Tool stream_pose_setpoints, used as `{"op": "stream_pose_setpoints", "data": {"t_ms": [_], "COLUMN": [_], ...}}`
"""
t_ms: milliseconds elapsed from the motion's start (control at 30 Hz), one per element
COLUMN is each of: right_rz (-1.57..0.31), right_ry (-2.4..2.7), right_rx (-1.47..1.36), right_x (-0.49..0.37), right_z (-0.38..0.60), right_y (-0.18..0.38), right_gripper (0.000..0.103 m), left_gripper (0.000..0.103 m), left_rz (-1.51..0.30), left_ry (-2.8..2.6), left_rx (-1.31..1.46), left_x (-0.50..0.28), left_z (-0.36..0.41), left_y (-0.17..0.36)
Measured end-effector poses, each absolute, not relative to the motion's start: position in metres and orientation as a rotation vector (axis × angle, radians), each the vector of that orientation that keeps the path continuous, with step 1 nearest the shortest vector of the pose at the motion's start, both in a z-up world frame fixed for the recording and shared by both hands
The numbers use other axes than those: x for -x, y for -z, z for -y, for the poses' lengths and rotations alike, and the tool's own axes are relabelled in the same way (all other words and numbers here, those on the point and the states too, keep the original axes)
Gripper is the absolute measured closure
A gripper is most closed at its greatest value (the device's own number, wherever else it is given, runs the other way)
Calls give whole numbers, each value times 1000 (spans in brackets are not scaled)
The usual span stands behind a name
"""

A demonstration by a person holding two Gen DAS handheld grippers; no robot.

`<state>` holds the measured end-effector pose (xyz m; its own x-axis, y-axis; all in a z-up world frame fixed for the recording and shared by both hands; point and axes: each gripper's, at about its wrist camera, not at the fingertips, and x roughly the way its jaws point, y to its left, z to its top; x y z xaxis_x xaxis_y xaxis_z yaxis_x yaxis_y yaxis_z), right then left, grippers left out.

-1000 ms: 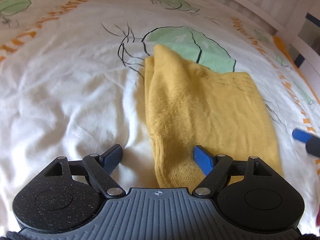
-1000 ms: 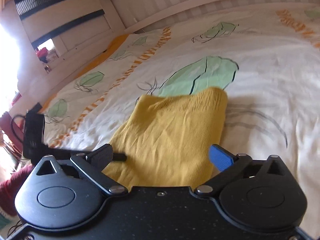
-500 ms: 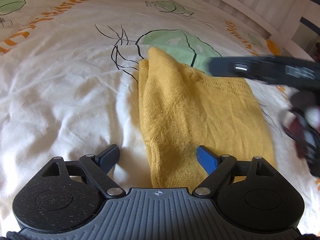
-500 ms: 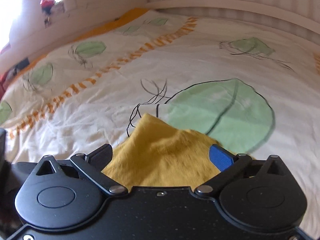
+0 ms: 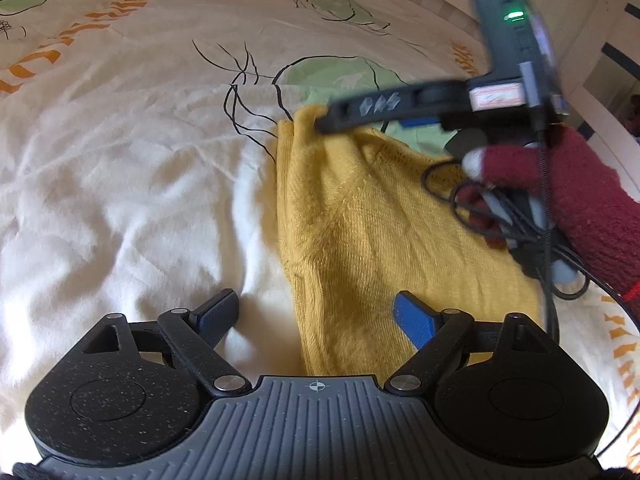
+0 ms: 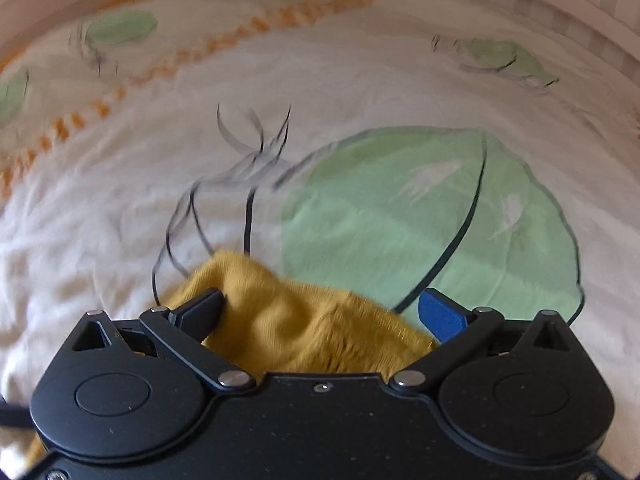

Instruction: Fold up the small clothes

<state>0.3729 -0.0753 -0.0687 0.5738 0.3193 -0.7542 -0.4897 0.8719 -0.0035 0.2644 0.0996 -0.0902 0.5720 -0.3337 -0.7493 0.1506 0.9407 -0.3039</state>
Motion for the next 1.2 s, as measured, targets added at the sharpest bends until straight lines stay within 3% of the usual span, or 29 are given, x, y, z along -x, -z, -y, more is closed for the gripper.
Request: {"op": "stream_pose_setpoints", "data": {"t_ms": [233, 500, 867, 967, 1033, 1067, 1100, 1133, 1167, 1200], "right_rz": [-765, -884, -885, -884, -879, -880, -879, -876, -878, -883], "right_ry": [-536, -469, -695, -730, -732, -733, -739, -746, -747, -739], "right_rx": [-103, -341, -579, -590, -611, -622, -630, -632, -632, -635], "right_x": [-333, -292, -303, -311, -315, -315, -315, -313, -310, -309], "right_z": [166, 272, 268, 260, 259, 259, 261, 261, 263, 265], "right_y": [34, 58, 93, 97, 99, 99, 99, 99, 100, 100], "right_gripper": [0, 0, 0, 0, 0, 0, 0, 0, 0, 1], "left_gripper": [17, 17, 16, 1, 2, 4, 22, 61, 80, 84], "left_rz": [-931, -939, -969, -976, -979, -976, -968, -967, -987, -1025], "left_ry": [306, 399, 529, 564, 570, 570, 567, 560, 552, 573], "left_rx": [290, 398, 533, 536, 520, 515, 515, 519, 534, 596], "left_x": [-267, -264, -284, -293, -295, -293, -290, -287, -286, -288], "left_z": [-109, -108, -93, -81, -77, -77, -78, -81, -84, -89], "left_y": [89, 93, 108, 111, 109, 109, 109, 109, 111, 115]}}
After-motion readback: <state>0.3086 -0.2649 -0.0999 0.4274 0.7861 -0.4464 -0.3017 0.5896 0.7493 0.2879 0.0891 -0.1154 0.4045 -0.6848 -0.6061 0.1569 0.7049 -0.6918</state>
